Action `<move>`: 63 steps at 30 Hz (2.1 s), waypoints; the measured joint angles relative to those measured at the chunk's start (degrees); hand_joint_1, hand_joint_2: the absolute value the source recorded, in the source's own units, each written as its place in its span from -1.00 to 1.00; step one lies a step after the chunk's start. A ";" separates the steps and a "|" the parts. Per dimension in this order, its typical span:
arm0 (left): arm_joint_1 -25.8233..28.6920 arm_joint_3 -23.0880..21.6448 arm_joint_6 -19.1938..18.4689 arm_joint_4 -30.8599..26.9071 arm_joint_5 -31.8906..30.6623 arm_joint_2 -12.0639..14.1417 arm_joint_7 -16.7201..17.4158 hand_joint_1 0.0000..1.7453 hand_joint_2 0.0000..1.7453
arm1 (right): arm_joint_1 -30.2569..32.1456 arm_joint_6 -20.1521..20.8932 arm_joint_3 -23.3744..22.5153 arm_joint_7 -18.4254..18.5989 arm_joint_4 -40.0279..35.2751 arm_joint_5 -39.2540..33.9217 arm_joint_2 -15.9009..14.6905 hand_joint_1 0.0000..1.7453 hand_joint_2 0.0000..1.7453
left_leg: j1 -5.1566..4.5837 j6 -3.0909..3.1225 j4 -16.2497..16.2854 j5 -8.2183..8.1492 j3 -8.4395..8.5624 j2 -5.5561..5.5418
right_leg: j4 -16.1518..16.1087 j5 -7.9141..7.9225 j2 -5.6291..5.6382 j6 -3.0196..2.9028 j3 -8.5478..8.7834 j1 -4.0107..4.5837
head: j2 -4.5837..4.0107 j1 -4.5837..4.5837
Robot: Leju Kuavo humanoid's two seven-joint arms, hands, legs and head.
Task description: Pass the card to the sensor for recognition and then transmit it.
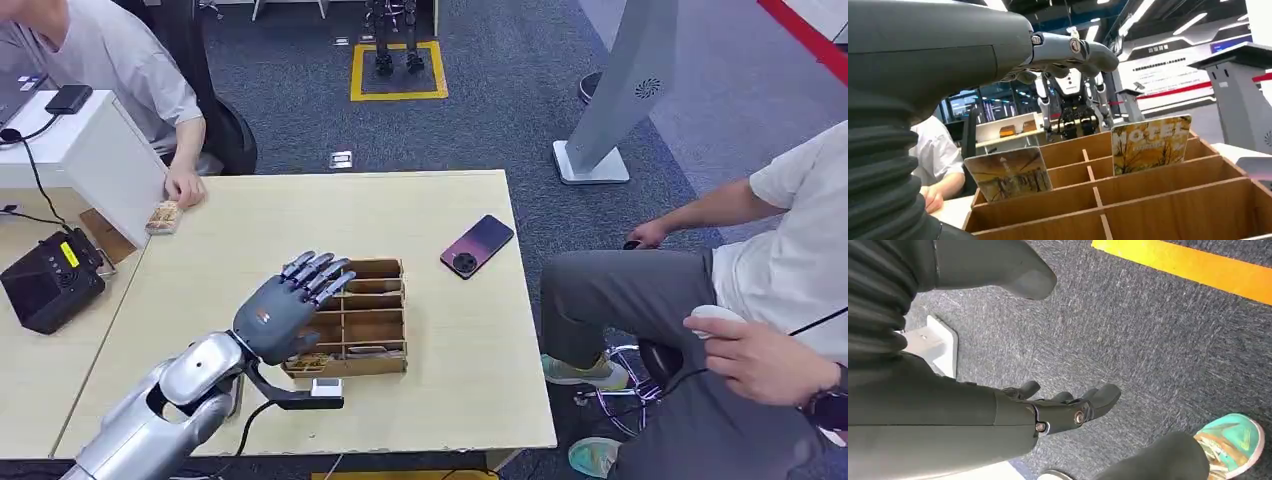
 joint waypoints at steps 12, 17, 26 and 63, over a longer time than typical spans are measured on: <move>0.05 1.07 -1.05 1.16 2.54 -0.96 1.09 -1.00 1.00 | 0.04 -0.13 0.02 -0.11 0.00 -0.44 0.00 -1.00 1.00 | 0.00 0.00 0.00 0.00 0.00 0.00 | 0.00 0.00 0.00 0.00 0.00 0.00 | 0.00 0.00; 0.11 2.29 -2.10 1.16 3.69 -1.40 1.31 -1.00 1.00 | 0.06 -0.15 0.02 -0.18 0.00 -0.50 0.02 -1.00 1.00 | 0.00 0.00 0.00 0.00 0.00 0.00 | 0.00 0.00 0.00 0.00 0.00 0.00 | 0.00 0.00; 0.19 3.43 -3.41 1.16 4.79 -1.55 1.35 -1.00 1.00 | 0.09 -0.20 0.07 -0.18 0.00 -0.87 0.02 -1.00 1.00 | 0.00 0.00 0.00 0.00 0.00 0.00 | 0.00 0.00 0.00 0.00 0.00 0.00 | 0.00 0.00; -1.39 5.49 -10.82 1.16 13.62 -2.40 1.84 -1.00 1.00 | 0.14 -0.57 1.27 -0.33 0.00 -2.40 0.33 -1.00 1.00 | 0.00 0.00 0.00 0.00 0.00 0.00 | 0.00 0.00 0.00 0.00 -0.01 0.00 | 0.00 0.00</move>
